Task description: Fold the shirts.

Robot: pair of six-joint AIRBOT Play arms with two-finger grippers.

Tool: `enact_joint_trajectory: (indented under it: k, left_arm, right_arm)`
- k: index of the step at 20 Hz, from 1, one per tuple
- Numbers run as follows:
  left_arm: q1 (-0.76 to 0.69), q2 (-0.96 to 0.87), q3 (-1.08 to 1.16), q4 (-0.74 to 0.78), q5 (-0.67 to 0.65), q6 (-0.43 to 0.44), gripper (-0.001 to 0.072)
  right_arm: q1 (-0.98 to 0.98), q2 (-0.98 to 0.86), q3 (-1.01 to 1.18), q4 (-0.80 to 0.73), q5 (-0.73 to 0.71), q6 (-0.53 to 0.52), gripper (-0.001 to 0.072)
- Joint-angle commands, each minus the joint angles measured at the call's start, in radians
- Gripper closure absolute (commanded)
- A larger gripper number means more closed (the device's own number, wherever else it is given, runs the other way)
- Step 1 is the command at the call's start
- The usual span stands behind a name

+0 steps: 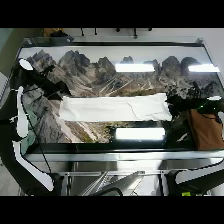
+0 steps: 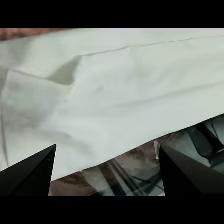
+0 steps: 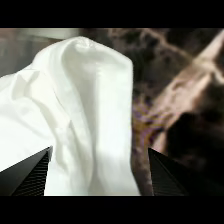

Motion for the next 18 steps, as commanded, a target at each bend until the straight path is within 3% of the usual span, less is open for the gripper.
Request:
enact_joint_trajectory:
  k: [1, 5, 7, 8, 10, 12, 13, 18]
  left_arm:
    - [-0.05, -0.001, 0.048, -0.002, 0.006, -0.007, 0.001]
    - [-0.115, -0.002, 0.052, -0.109, 0.046, -0.005, 0.0011]
    - [-0.153, -0.002, 0.051, -0.158, 0.086, 0.01, 0.002]
    - [-0.172, -0.002, 0.052, -0.156, 0.104, 0.014, 0.0162]
    - [-0.216, -0.002, 0.05, -0.155, 0.138, 0.04, 0.0459]
    - [-0.261, -0.002, 0.05, -0.156, 0.183, 0.056, 0.0628]
    - [-0.286, -0.005, 0.05, -0.157, 0.208, 0.056, 0.0695]
    - [-0.487, -0.117, 0.05, -0.158, 0.356, 0.054, 0.0695]
  right_arm:
    - [0.014, -0.05, -0.002, -0.011, 0.053, -0.008, 0.0015]
    - [0.082, -0.059, -0.001, 0.018, 0.053, -0.037, 0.003]
    - [0.124, -0.059, 0.0, 0.018, 0.053, -0.063, 0.0167]
    - [0.143, -0.059, 0.005, 0.018, 0.053, -0.063, 0.0169]
    - [0.177, -0.059, 0.042, 0.018, 0.073, -0.063, 0.0392]
    - [0.198, -0.055, 0.1, 0.018, 0.128, -0.059, 0.0634]
    - [0.208, -0.046, 0.134, 0.018, 0.154, -0.051, 0.0684]
    - [0.206, 0.069, 0.257, -0.026, 0.238, 0.062, 0.0685]
